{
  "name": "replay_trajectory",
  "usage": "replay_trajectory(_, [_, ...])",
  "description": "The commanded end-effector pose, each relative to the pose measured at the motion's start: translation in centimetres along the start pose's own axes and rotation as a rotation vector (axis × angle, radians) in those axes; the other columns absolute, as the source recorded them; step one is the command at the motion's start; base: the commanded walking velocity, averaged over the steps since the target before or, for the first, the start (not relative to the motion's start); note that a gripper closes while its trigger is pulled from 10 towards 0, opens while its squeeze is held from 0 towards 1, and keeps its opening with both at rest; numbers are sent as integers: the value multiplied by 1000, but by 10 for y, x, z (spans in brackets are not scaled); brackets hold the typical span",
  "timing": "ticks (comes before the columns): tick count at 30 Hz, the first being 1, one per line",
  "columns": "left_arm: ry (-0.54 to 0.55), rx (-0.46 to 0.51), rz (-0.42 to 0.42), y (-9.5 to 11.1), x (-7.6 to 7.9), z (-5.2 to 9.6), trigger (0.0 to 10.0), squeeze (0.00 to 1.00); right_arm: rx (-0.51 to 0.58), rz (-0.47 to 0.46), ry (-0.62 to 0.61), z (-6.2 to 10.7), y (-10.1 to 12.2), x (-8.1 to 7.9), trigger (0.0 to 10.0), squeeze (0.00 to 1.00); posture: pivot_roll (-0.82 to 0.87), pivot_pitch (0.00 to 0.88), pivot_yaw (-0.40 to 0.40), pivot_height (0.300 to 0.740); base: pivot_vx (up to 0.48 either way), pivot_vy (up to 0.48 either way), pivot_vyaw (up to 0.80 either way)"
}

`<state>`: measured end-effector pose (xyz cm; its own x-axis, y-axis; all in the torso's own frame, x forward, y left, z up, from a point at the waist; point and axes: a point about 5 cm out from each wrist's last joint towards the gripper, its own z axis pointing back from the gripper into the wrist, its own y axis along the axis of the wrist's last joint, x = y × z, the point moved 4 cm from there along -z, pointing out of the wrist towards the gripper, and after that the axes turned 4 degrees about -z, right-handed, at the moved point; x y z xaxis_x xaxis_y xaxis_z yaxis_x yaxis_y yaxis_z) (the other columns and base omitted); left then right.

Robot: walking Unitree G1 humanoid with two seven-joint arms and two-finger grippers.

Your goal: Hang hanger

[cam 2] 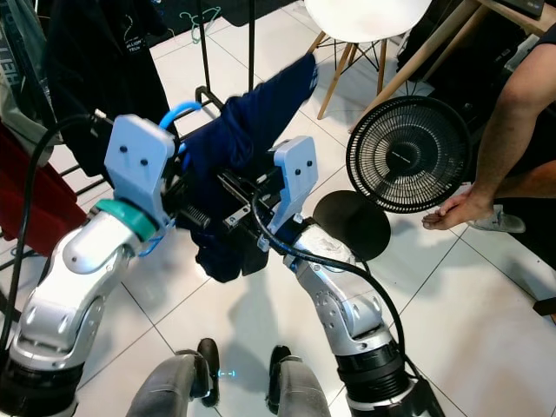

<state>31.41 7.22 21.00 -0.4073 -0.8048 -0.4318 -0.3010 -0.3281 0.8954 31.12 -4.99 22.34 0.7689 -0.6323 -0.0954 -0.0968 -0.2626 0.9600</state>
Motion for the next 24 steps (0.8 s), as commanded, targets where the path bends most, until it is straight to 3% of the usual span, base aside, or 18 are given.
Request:
replay_trajectory(1, [-39, -26, -27, -10, 14, -1, 10000, 0, 24, -4, 41, 0, 8, -7, 10000, 0, -12, 171, 38, 740, 0, 0, 0])
replay_trajectory(8, [71, -161, -46, -38, -2, -1, 10000, 0, -30, 1, 94, 7, -4, -18, 10000, 0, -18, 180, 45, 740, 0, 0, 0])
replay_trajectory(14, [101, -144, -37, -32, -10, -2, 10000, 0, -18, 36, 75, 7, 2, -13, 10000, 0, -18, 180, 45, 740, 0, 0, 0])
replay_trajectory(17, [100, -101, -18, -21, -10, -5, 10000, 0, -44, 154, 71, 7, 7, -7, 10000, 0, -12, 183, 44, 740, 0, 0, 0])
replay_trajectory(20, [90, -109, -40, -24, -8, -5, 10000, 0, -65, 221, 53, 11, 10, 1, 10000, 0, -15, 185, 45, 740, 0, 0, 0])
replay_trajectory(24, [90, -109, -40, -24, -8, -5, 10000, 0, -65, 221, 53, 11, 10, 1, 10000, 0, -15, 185, 45, 740, 0, 0, 0])
